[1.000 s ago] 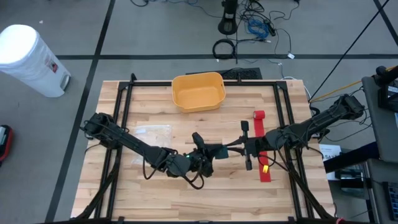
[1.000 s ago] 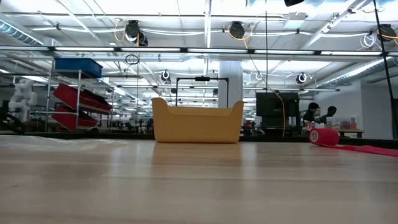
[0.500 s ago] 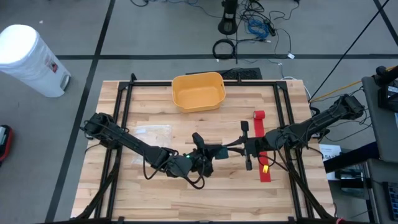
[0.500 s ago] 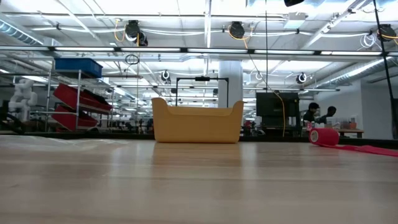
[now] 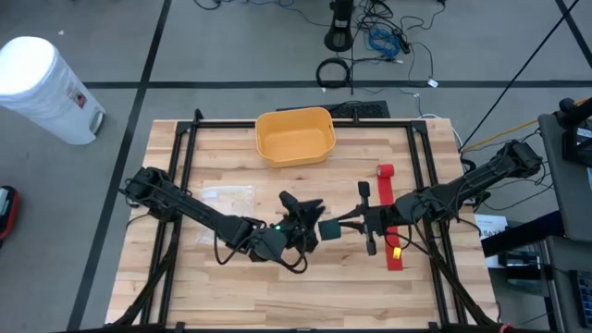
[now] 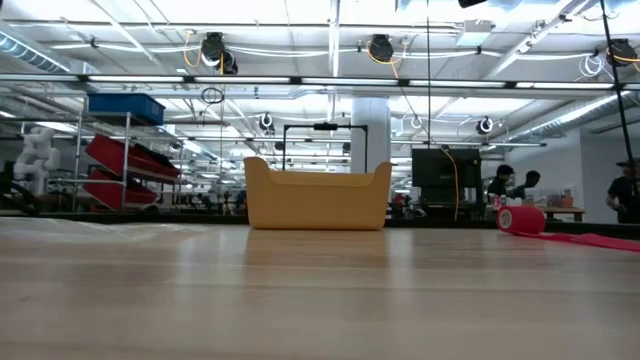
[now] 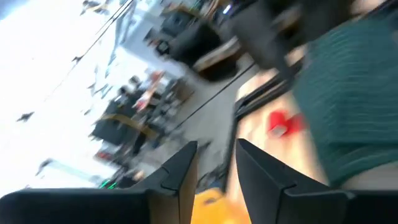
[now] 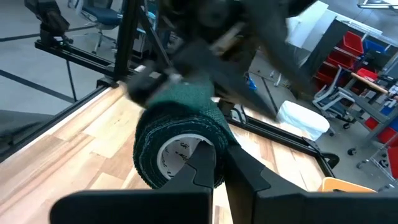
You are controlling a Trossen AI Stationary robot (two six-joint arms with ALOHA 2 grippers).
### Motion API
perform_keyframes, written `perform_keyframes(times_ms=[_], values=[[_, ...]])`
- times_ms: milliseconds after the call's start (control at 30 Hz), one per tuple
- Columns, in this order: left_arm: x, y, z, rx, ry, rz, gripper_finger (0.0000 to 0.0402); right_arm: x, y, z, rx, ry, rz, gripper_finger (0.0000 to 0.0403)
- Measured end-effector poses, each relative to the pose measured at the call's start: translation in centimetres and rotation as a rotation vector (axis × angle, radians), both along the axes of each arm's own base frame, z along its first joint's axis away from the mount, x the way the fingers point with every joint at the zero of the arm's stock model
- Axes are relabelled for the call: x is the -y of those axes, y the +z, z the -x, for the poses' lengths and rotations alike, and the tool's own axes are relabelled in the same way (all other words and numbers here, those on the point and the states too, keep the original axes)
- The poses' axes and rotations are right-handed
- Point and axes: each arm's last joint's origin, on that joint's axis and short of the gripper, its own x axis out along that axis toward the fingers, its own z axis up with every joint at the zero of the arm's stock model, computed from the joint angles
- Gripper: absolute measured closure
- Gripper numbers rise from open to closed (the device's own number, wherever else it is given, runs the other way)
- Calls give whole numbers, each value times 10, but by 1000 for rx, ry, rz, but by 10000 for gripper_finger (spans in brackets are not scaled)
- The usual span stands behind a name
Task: Roll bandage
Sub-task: Roll the green bandage
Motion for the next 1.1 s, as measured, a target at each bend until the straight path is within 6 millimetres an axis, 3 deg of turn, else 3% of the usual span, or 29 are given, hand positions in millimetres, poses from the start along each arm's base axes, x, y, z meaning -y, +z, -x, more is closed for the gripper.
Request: perform_keyframes(times_ms=[233, 500, 667, 733, 900, 967, 1033, 1100], values=[[0, 8, 4, 35, 137, -37, 281, 0, 0, 0, 0, -4, 1, 392], [33, 21, 15, 161, -53, 23, 281, 0, 0, 0, 0, -6, 4, 392], [47, 30, 20, 309, -144, 238, 281, 0, 0, 0, -1, -9, 4, 392], [51, 35, 23, 295, -220, 328, 281, 0, 0, 0, -1, -10, 3, 392], [61, 49, 27, 69, -789, 788, 281, 0, 0, 0, -1, -9, 2, 392], [64, 52, 28, 24, -904, 855, 281, 0, 0, 0, -1, -9, 2, 392], [62, 52, 27, 48, -853, 841, 281, 0, 0, 0, -2, -9, 3, 392], [56, 53, 26, 141, -655, 787, 281, 0, 0, 0, -1, -9, 1, 392]])
